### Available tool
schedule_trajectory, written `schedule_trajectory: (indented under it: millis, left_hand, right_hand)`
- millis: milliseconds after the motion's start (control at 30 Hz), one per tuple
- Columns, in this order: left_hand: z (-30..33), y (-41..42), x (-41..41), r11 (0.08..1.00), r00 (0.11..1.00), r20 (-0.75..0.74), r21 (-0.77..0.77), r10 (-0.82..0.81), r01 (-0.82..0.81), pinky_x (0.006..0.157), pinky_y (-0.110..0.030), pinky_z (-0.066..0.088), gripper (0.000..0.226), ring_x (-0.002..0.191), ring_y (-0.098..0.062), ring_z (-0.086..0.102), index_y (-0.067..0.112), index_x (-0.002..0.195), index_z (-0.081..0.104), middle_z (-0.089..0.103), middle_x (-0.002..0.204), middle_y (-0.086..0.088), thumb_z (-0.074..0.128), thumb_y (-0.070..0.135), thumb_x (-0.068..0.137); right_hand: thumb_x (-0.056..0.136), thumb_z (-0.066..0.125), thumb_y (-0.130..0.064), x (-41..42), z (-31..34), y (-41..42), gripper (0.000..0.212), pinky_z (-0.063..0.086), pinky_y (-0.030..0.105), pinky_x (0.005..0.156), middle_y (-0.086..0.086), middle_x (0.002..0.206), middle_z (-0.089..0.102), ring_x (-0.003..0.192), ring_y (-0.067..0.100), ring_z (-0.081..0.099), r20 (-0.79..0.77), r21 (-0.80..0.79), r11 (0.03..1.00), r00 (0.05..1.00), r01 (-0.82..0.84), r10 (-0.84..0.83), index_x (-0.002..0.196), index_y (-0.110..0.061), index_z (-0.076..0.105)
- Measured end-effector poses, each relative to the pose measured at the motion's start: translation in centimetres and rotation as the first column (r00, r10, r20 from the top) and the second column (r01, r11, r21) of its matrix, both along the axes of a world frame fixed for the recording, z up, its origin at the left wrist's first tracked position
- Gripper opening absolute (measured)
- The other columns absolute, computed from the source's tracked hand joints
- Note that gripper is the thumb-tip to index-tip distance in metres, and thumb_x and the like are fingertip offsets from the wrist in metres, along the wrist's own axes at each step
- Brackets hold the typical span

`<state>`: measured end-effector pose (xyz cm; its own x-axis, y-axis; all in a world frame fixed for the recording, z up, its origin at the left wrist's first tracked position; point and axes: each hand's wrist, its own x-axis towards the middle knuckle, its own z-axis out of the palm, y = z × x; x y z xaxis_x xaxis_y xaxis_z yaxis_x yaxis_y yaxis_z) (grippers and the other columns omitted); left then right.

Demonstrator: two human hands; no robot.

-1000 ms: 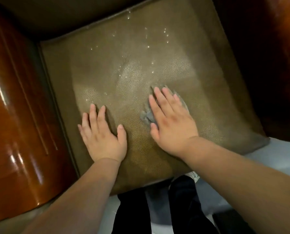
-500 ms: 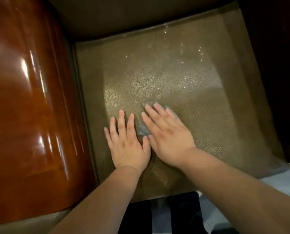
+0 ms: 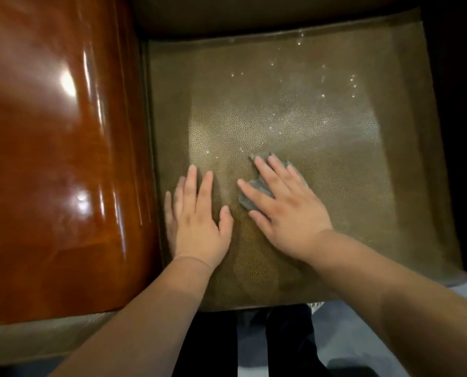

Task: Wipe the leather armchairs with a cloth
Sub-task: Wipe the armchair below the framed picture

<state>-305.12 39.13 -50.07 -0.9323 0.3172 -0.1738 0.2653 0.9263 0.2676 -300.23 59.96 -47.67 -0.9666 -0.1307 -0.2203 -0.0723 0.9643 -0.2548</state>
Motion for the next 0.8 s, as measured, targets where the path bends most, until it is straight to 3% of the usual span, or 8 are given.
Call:
schedule_trajectory:
  millis: [67,200,267,367,467,533,667,800]
  left_hand:
    - [0.1,-1.6,-0.1,0.986,0.981,0.11,0.016,0.162,-0.165,0.131,-0.049,0.012,0.076,0.163,-0.017,0.002,0.027,0.167,0.015,-0.001,0.178,0.007,0.036,0.051,0.098]
    - [0.3,-1.4,0.8,0.984,0.978,0.112,0.006,0.174,-0.176,0.127,-0.031,-0.009,0.081,0.163,-0.012,-0.01,0.02,0.169,0.009,-0.007,0.178,0.005,0.03,0.052,0.098]
    - [0.6,-1.3,0.8,0.983,0.974,0.134,-0.007,0.183,-0.184,0.127,-0.027,-0.013,0.081,0.163,-0.013,-0.012,0.017,0.17,0.009,-0.007,0.178,0.002,0.028,0.051,0.098]
    - [0.7,-2.0,1.1,0.985,0.963,0.21,0.0,0.167,-0.17,0.132,-0.037,-0.005,0.08,0.162,-0.013,-0.016,0.016,0.17,0.007,-0.012,0.177,0.001,0.031,0.047,0.101]
    - [0.6,-2.4,2.9,0.982,0.96,0.218,0.023,0.175,-0.185,0.133,-0.045,0.004,0.08,0.161,-0.012,-0.018,0.017,0.17,0.007,-0.014,0.177,0.003,0.028,0.048,0.1]
    - [0.4,-2.5,3.7,0.973,0.954,0.209,0.044,0.213,-0.227,0.133,-0.043,0.005,0.081,0.162,-0.012,-0.015,0.017,0.17,0.009,-0.011,0.178,0.003,0.028,0.051,0.099]
    - [-0.1,-2.8,4.1,0.973,0.966,0.174,0.092,0.193,-0.211,0.133,-0.041,0.004,0.082,0.163,-0.015,-0.009,0.013,0.169,0.012,-0.004,0.178,-0.001,0.034,0.049,0.099]
    - [0.8,-3.6,4.4,0.984,0.949,0.281,0.06,0.144,-0.167,0.133,-0.046,0.005,0.088,0.162,-0.019,-0.018,0.012,0.168,-0.01,-0.024,0.175,-0.004,0.025,0.054,0.1]
  right_hand:
    - [0.106,0.039,-0.044,-0.6,-0.1,2.9,0.056,0.019,0.052,0.128,0.009,0.171,0.02,0.158,0.032,0.018,-0.025,0.027,0.999,0.999,-0.045,0.045,0.159,-0.028,0.038]
    - [0.105,0.029,-0.041,-3.7,0.6,4.5,0.063,0.01,0.049,0.13,0.012,0.171,0.019,0.158,0.035,0.015,-0.005,0.046,0.87,0.871,0.491,-0.492,0.163,-0.018,0.03]
    - [0.104,0.031,-0.038,-5.1,1.2,0.4,0.067,0.009,0.049,0.13,0.013,0.172,0.014,0.159,0.034,0.009,-0.001,0.087,0.817,0.82,0.57,-0.572,0.165,-0.014,0.019]
    - [0.104,0.043,-0.034,-4.3,1.4,-5.6,0.068,0.009,0.048,0.13,0.01,0.172,0.018,0.16,0.032,0.011,0.038,0.032,0.999,0.999,0.038,-0.039,0.165,-0.013,0.022]
    - [0.106,0.036,-0.038,-4.9,1.6,-4.7,0.066,0.009,0.043,0.131,0.003,0.173,0.016,0.161,0.023,0.009,0.095,-0.009,0.913,0.909,-0.407,0.406,0.166,-0.014,0.021]
    - [0.106,0.034,-0.039,-8.1,0.9,-2.8,0.068,0.003,0.039,0.13,0.001,0.174,0.009,0.161,0.02,0.004,0.089,0.025,0.925,0.922,-0.38,0.377,0.167,-0.016,0.012]
    - [0.106,0.03,-0.037,-14.7,0.4,-3.1,0.068,0.003,0.042,0.13,0.008,0.173,0.012,0.16,0.027,0.005,0.105,0.06,0.994,0.989,0.095,-0.101,0.166,-0.01,0.009]
    - [0.107,0.034,-0.04,-7.8,1.5,-7.3,0.063,0.016,0.052,0.129,0.007,0.17,0.026,0.159,0.031,0.015,0.047,0.025,0.96,0.96,-0.278,0.277,0.163,-0.011,0.029]
